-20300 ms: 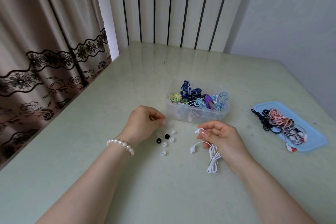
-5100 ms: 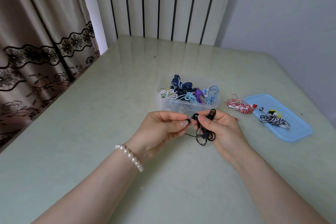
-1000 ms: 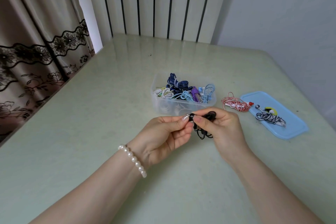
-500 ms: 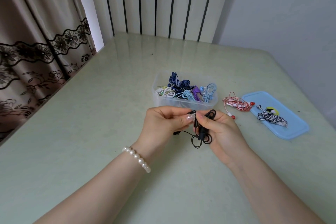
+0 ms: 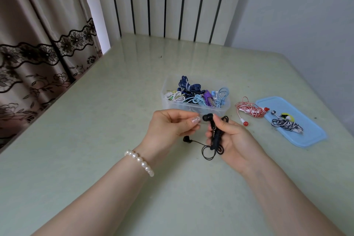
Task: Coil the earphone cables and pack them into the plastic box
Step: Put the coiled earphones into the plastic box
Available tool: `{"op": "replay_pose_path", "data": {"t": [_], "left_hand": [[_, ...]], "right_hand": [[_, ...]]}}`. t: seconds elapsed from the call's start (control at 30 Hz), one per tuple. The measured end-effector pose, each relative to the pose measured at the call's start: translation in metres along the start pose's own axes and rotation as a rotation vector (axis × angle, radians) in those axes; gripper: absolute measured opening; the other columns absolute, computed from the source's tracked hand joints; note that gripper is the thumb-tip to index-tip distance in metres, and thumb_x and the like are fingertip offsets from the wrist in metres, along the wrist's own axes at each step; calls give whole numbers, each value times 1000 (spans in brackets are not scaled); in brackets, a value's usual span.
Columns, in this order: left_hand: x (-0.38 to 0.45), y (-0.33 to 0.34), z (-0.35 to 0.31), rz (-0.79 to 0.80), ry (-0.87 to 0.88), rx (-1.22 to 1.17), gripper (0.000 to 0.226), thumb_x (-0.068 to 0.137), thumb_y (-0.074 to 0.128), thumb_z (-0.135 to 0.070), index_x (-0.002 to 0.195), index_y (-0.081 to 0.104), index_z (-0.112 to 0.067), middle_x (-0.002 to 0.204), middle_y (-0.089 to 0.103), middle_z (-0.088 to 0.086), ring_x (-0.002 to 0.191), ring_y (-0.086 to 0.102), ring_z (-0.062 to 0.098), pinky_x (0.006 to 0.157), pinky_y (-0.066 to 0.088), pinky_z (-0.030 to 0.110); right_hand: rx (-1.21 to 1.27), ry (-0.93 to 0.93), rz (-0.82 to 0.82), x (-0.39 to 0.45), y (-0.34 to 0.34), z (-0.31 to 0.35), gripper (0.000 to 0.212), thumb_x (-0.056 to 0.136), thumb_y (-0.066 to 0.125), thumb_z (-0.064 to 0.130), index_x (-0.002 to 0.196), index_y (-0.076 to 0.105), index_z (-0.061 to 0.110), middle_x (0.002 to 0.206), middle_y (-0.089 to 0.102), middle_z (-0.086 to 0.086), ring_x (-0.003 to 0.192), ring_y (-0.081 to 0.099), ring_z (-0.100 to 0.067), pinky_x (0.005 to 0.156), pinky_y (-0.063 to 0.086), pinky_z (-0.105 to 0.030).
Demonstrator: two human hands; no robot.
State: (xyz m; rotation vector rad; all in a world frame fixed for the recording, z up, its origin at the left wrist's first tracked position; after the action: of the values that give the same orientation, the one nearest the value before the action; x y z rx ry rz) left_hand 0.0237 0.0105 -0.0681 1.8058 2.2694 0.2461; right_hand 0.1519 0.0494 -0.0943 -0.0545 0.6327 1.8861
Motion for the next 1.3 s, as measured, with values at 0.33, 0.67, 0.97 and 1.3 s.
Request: {"op": "replay_pose_path", "data": {"t": [0.33, 0.67, 0.97, 1.3], "left_hand": [[-2, 9, -5, 88, 56, 53, 14, 71, 65, 12, 73, 66, -1, 54, 67, 0, 51, 64, 8, 56, 53, 17], [3, 10, -7, 114, 85, 137, 17, 69, 66, 14, 75, 69, -1, 57, 69, -1, 52, 65, 8, 56, 53, 16], [14, -18, -8, 76, 139, 776, 19, 67, 80, -13, 75, 72, -28, 81, 65, -5, 74, 57, 10, 73, 47, 27], [9, 13, 18, 329, 249, 1355, 29, 77, 71, -32, 105, 68, -33, 108, 55, -6, 105, 42, 16, 93, 34, 30]], "right_hand": [[59, 160, 131, -8, 15, -11, 10, 72, 56, 21, 74, 54, 11, 54, 51, 0, 46, 48, -10, 51, 40, -23], [-2, 133, 129, -4, 10, -9, 12, 70, 59, 18, 78, 54, 11, 55, 53, 0, 47, 49, -9, 52, 37, -24], [-240, -138, -126, 3, -20, 19, 8, 80, 62, 7, 72, 61, 7, 57, 60, -6, 53, 53, -16, 50, 46, -18], [-867, -270, -311, 9, -32, 21, 11, 74, 75, 12, 68, 66, 11, 55, 64, 6, 54, 61, -14, 65, 50, -31]]}}
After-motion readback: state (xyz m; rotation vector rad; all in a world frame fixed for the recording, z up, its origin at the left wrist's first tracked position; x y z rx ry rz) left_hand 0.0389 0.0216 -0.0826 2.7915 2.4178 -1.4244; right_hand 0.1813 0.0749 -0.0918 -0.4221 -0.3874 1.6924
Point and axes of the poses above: each hand's wrist, its own x-axis towards the middle knuckle, its own y-axis out of the palm, z = x × y, the point moved 8 cm from there along x, towards the middle knuckle
